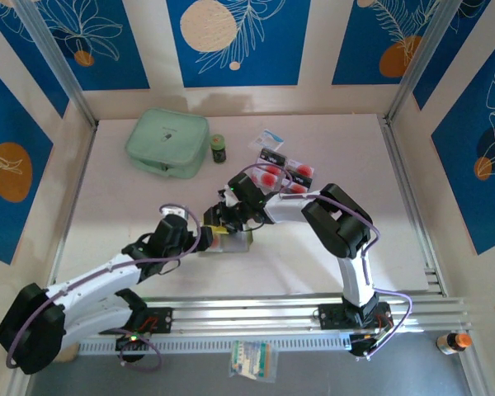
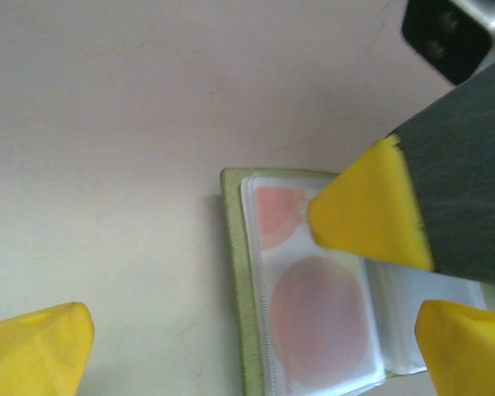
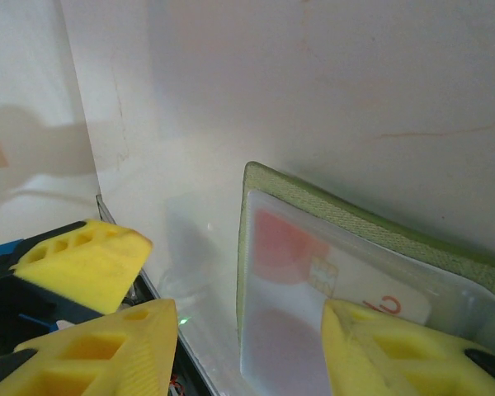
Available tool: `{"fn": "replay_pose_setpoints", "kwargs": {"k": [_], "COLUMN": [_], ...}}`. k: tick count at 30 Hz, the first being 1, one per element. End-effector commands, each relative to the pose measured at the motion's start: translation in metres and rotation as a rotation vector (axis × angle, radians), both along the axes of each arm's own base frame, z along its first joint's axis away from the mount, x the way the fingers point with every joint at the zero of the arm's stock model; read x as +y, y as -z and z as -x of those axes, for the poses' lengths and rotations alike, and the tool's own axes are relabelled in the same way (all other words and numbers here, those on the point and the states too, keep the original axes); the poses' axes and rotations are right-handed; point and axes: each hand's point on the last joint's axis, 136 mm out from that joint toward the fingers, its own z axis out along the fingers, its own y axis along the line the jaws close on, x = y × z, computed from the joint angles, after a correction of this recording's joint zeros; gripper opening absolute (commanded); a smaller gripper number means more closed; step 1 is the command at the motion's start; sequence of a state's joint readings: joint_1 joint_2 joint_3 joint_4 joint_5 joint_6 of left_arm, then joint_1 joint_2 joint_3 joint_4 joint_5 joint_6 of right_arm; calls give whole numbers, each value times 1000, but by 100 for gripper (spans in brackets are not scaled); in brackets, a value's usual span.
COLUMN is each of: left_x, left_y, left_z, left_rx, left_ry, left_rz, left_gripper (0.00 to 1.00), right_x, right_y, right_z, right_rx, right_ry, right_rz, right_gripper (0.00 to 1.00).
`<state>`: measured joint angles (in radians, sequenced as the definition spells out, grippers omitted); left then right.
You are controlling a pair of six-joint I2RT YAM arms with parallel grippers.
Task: Put the credit cards into the card holder
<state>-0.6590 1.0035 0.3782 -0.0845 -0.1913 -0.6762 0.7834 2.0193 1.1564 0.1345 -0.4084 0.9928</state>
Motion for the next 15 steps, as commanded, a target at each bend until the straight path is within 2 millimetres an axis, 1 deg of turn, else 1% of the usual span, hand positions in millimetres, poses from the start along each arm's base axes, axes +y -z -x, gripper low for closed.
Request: {"fn": "replay_pose_setpoints", "kwargs": {"k": [1,6,10,13,15], "left_x": [3,4,5,9,12], "left_y": [12,26,32,36,40], "left_z": [-2,-1,-3,-3,-1], "left_rx": [17,51,62,76,94], "left_ry": [-22,-25,-30,-46,-61], "left_rz": [-5,-30,-50,-73,-94], "left_gripper": [100,100,100,100,100], "right_x": [2,2,2,0,-4], "right_y": [1,-1,-4,-12,-22], "right_z": [2,2,1,0,-4], "right_rx": [31,38,40,28,11], "right_ry": [-4,5,7,8,14], "right_rz": [-3,-16,-26,-39,-48], "right_gripper": [50,50,50,49,49]}}
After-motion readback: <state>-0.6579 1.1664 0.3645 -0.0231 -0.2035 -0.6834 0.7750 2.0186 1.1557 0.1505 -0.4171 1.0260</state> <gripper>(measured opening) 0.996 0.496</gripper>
